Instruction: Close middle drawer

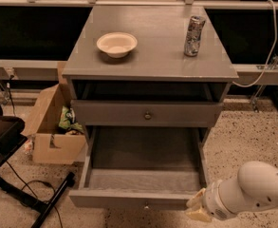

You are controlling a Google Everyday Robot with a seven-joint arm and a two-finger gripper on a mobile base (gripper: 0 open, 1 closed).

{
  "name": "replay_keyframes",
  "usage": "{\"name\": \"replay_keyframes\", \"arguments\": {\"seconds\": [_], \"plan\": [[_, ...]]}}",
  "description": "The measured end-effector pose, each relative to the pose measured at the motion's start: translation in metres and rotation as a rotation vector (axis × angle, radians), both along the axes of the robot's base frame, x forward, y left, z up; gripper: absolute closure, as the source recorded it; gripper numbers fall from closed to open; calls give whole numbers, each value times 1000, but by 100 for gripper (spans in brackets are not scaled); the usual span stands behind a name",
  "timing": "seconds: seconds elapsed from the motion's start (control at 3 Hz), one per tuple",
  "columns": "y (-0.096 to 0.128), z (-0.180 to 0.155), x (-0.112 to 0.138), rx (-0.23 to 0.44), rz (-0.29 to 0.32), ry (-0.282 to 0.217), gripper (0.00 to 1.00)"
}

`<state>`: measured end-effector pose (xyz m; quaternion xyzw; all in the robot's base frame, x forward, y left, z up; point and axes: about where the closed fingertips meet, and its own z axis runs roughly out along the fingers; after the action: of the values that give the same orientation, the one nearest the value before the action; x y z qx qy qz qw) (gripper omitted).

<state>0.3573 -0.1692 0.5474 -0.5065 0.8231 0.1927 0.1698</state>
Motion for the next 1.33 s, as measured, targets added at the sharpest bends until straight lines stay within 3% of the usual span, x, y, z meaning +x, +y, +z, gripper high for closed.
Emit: {"name": "replay_keyframes", "arguments": {"seconds": [0.67, 1.0, 1.33], "plan": [[10, -8, 4, 8, 15, 2, 100], [29, -36, 13, 26, 33, 21, 100], [45, -87, 10, 52, 39, 46, 100]]}}
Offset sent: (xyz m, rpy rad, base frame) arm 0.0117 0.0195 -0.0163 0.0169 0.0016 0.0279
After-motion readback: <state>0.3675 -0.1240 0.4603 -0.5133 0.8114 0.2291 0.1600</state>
